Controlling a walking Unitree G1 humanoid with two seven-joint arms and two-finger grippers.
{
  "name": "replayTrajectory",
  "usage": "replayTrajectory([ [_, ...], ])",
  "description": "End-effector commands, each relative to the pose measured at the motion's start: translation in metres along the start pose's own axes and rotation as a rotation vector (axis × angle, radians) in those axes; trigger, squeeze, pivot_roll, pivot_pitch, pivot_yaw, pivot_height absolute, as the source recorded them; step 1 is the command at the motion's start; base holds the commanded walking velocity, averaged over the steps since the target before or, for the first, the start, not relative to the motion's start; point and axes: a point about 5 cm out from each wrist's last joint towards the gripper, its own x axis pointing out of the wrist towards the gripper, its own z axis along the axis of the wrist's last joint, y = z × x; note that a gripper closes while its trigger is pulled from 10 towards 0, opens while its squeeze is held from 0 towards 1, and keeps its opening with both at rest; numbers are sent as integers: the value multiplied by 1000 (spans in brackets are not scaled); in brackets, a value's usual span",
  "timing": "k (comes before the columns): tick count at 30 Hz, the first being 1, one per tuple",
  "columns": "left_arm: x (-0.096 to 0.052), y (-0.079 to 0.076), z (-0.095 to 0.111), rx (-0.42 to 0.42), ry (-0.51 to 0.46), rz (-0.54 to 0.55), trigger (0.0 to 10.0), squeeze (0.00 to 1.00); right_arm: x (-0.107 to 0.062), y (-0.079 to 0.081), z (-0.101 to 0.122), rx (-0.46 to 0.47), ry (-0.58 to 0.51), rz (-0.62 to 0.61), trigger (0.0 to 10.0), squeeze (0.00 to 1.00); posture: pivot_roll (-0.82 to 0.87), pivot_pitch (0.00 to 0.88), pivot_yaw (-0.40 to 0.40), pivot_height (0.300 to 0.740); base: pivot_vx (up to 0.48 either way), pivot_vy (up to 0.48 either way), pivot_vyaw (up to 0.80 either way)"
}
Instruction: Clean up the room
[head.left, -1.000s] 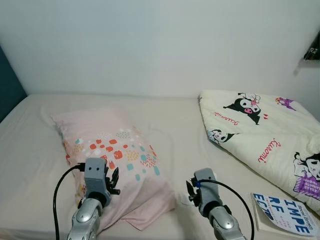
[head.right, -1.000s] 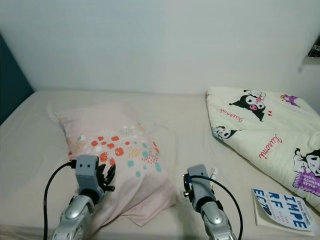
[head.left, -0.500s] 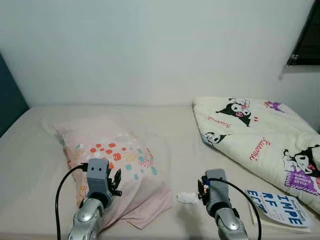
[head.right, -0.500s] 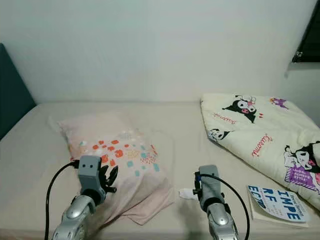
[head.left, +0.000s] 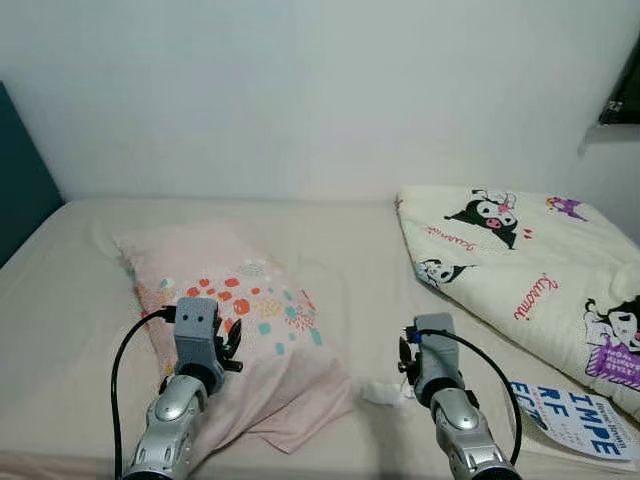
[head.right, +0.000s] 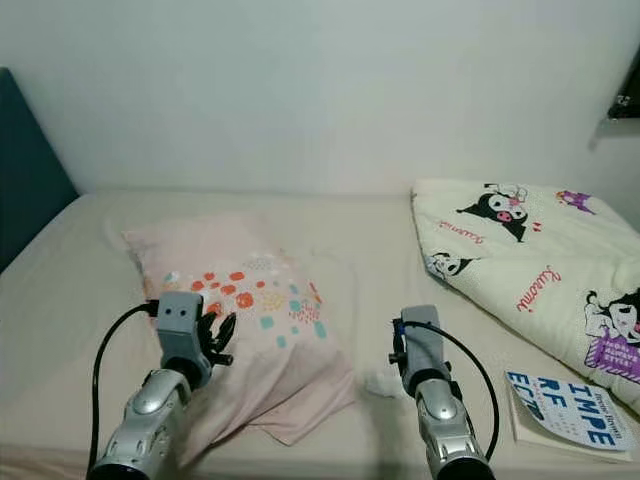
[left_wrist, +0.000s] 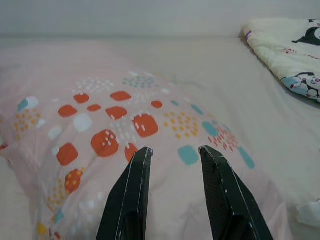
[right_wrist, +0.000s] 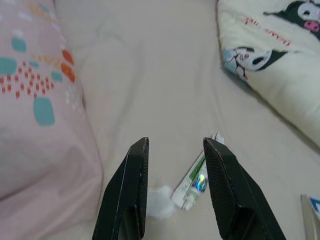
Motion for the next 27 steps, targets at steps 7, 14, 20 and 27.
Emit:
replayTrajectory([
  [7, -10, 2, -11, 1, 37, 13, 10000, 0, -9, -2, -15, -6, 44, 9, 10000, 0, 37, 4, -13, 636, 0, 0, 0],
  [14, -7, -1, -8, -4, 29, 1, 10000, 0, -8, 0, -15, 9, 45, -1, 10000, 0, 41, 0, -7, 616, 0, 0, 0],
  [20, 0, -3, -1, -2, 14, -5, 10000, 0, -4, -2, -9, 24, 35, -22, 10000, 0, 38, 0, -3, 616, 0, 0, 0],
  [27, 0, 0, 4, 25, -2, -22, 10000, 0, 1, -8, 2, 17, 11, -39, 10000, 0, 43, 16, -3, 606, 0, 0, 0],
])
